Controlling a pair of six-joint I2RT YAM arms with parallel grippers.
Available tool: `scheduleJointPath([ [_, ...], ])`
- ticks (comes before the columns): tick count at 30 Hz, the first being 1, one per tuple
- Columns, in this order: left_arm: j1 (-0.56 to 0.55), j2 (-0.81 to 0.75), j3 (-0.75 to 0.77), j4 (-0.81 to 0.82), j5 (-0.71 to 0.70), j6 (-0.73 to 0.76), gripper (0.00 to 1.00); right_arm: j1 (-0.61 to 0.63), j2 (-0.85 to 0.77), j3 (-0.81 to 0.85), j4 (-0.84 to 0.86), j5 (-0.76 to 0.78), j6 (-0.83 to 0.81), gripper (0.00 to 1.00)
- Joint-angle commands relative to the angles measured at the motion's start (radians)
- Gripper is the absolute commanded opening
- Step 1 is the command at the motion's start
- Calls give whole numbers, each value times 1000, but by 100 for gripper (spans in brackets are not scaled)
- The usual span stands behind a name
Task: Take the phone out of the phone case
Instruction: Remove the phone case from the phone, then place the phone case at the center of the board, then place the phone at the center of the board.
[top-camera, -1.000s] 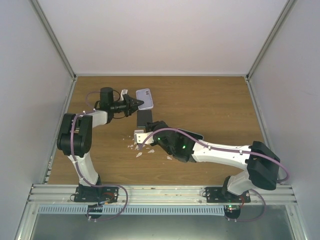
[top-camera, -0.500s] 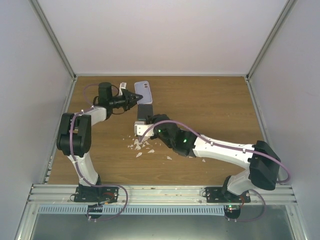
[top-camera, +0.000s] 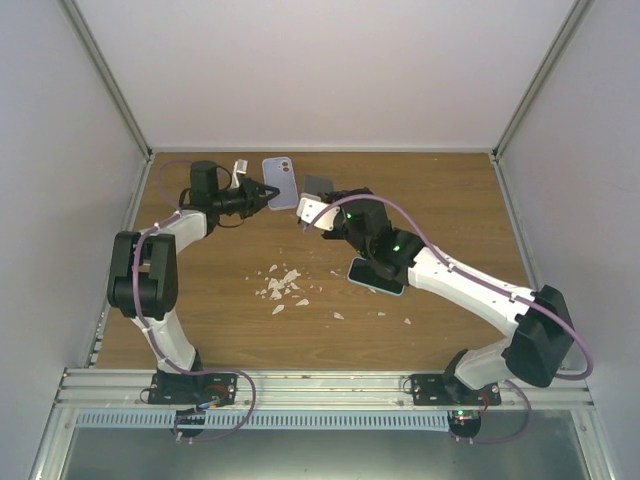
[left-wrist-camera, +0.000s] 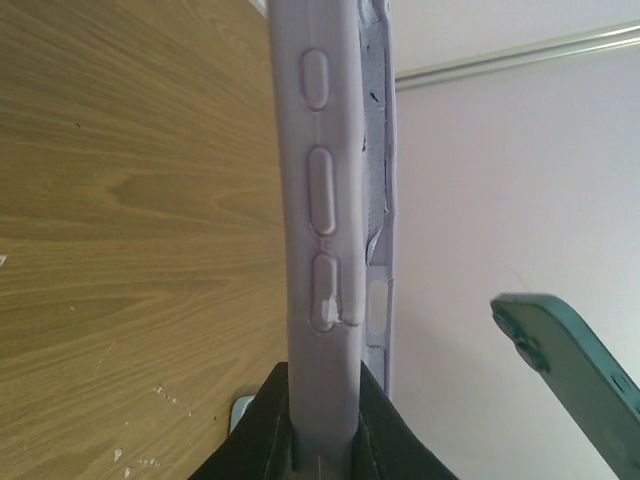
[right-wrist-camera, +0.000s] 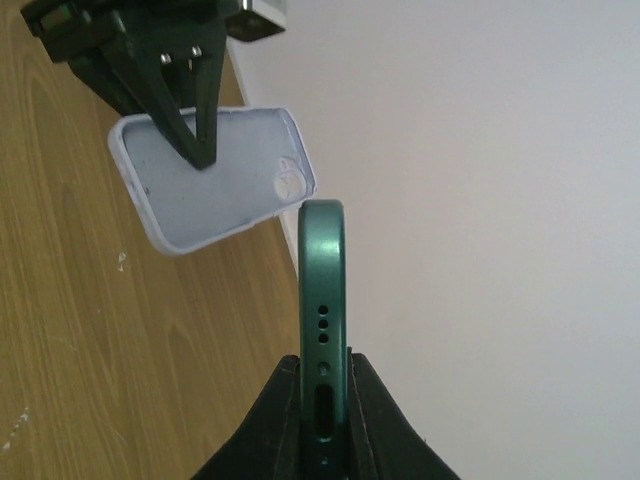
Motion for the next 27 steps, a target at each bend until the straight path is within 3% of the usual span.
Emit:
scheduleJointPath([
  [1,5,-75,15,-35,-10,118,0,-46,-50,30,30,-38,31,1],
  [12,-20,-117,-71,-170,26,270,0,-206,-77,-225,252,-155,-67,1],
  [27,-114,60,18,-143,42,255,0,-283,125,-521,886,-292,-437,0],
])
